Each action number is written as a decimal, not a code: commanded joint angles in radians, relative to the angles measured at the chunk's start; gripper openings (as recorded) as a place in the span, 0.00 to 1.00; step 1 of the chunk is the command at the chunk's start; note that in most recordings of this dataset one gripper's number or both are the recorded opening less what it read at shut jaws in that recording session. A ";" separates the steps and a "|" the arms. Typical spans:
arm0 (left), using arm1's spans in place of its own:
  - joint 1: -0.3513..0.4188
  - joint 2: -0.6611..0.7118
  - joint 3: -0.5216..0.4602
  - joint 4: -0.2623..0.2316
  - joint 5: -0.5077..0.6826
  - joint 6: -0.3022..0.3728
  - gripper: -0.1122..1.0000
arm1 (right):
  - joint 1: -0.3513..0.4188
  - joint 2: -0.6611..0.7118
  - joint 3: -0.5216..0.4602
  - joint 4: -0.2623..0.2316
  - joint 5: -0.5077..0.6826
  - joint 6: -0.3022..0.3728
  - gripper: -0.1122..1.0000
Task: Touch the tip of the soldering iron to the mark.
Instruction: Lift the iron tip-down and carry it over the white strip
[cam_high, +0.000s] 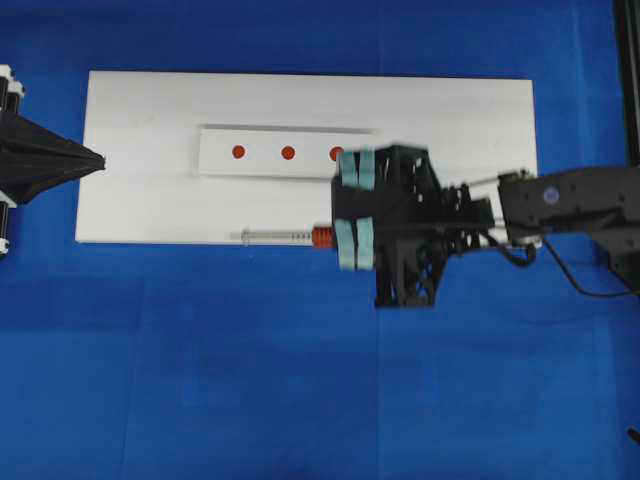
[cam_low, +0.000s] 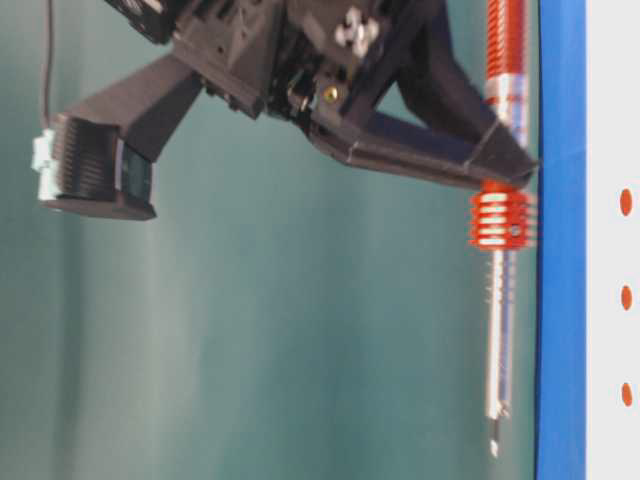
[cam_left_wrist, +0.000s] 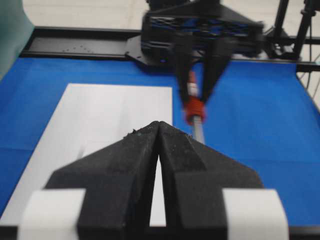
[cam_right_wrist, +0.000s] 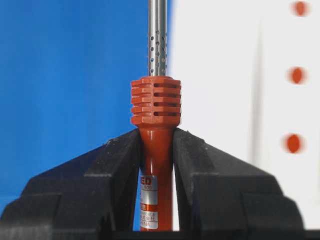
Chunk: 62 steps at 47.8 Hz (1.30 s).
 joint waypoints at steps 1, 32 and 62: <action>0.002 0.005 -0.011 0.002 -0.005 0.000 0.10 | -0.032 -0.031 -0.011 -0.029 0.009 -0.015 0.16; 0.002 0.005 -0.011 0.000 -0.005 0.002 0.10 | -0.252 -0.028 -0.029 -0.034 0.005 -0.276 0.16; 0.002 0.005 -0.011 0.002 -0.009 0.009 0.10 | -0.298 0.002 -0.054 -0.005 0.029 -0.359 0.16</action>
